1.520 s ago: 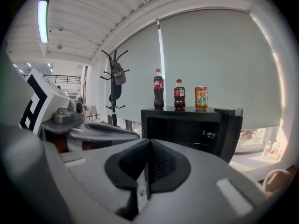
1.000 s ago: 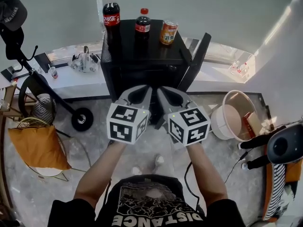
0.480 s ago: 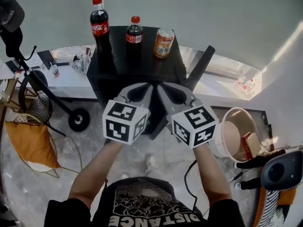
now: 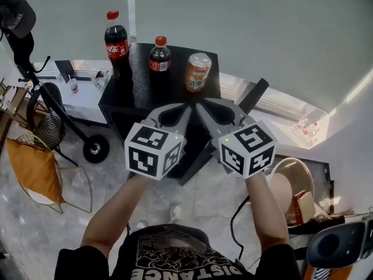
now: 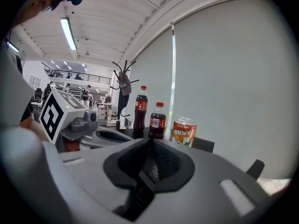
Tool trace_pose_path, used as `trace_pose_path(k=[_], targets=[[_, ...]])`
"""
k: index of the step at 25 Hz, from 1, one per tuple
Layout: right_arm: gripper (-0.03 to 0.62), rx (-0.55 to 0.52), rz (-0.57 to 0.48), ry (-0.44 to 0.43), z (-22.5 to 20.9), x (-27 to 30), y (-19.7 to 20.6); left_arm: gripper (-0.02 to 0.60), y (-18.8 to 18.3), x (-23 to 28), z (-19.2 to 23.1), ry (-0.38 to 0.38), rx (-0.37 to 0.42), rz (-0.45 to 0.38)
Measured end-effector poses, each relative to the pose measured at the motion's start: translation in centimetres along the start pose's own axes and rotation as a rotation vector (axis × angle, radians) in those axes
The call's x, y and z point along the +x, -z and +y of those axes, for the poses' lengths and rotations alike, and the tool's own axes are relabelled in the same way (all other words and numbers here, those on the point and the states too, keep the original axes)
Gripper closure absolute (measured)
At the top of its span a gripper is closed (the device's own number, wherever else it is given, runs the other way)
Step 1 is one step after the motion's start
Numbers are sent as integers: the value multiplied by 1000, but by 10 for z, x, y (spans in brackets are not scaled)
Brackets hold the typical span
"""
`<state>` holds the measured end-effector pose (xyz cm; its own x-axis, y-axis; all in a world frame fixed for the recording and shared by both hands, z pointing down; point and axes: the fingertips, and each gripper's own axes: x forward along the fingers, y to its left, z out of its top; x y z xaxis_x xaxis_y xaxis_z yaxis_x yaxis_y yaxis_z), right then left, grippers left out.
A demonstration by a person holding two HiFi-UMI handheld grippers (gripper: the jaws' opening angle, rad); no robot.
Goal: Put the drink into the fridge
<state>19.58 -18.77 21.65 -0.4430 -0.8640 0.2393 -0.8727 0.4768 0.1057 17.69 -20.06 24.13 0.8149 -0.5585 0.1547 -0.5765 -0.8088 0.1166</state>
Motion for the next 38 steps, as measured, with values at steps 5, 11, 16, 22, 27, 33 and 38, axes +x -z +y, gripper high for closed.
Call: trace_pose_path(k=[5, 11, 16, 22, 27, 33, 38], targets=[[537, 8, 13, -46, -32, 17, 1, 578, -10, 16, 6, -52, -4, -15], [476, -3, 23, -82, -63, 37, 3, 578, -16, 29, 21, -124, -1, -23], [424, 9, 40, -117, -81, 55, 8, 578, -19, 36, 33, -178, 7, -29], [318, 48, 54, -159, -93, 70, 10, 578, -25, 41, 46, -237, 20, -27], [266, 58, 62, -200, -97, 83, 6, 578, -27, 46, 52, -261, 26, -24], [229, 88, 89, -250, -99, 104, 5, 578, -32, 51, 56, -275, 26, -28], [227, 77, 100, -294, -93, 117, 3, 578, -31, 53, 59, -290, 25, -25]])
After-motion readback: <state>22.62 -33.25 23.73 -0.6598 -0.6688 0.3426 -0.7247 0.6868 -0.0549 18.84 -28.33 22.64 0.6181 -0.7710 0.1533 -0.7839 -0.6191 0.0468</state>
